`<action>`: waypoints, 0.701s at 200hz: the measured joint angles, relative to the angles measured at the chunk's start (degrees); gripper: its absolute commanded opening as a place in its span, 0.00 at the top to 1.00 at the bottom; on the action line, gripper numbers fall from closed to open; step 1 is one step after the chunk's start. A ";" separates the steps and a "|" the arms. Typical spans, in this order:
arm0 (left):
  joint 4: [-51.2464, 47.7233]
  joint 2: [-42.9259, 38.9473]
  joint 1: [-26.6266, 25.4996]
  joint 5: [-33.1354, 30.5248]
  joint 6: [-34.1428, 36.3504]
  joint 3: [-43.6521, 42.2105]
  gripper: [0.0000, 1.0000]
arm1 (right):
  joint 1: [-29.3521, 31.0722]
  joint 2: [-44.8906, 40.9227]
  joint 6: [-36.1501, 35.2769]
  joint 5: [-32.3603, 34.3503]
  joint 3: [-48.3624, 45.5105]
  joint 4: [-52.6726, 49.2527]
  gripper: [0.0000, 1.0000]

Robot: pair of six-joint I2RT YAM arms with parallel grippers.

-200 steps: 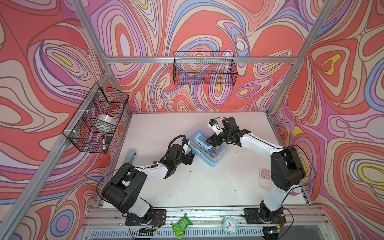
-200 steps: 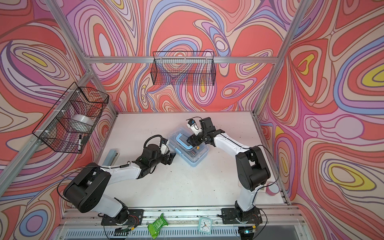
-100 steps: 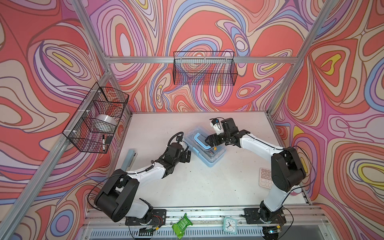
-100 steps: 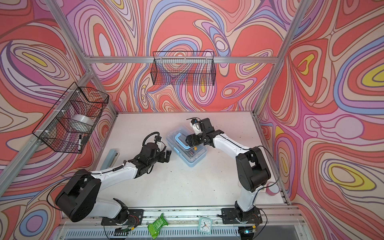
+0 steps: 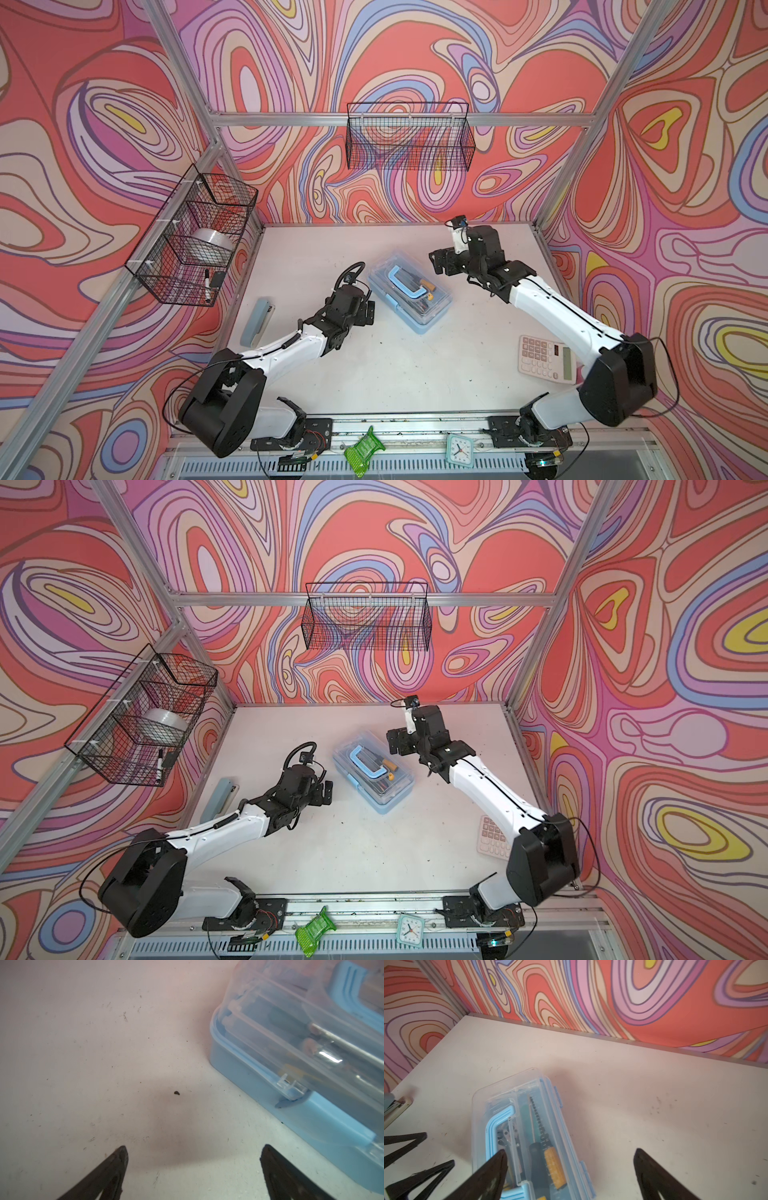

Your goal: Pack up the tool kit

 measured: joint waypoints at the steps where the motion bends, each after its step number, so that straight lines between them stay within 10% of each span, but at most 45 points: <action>1: -0.15 -0.15 0.00 -0.22 -0.04 0.00 0.00 | -0.11 -0.61 -0.13 0.50 -0.70 0.46 0.02; 65: -2.49 -4.94 0.04 -7.02 0.31 -0.76 0.00 | -10.40 -14.05 -7.08 17.09 -40.79 34.38 0.02; 140: -3.28 -5.46 0.11 -12.70 1.60 -1.14 0.00 | -17.16 17.97 -7.21 14.71 -51.04 81.88 0.02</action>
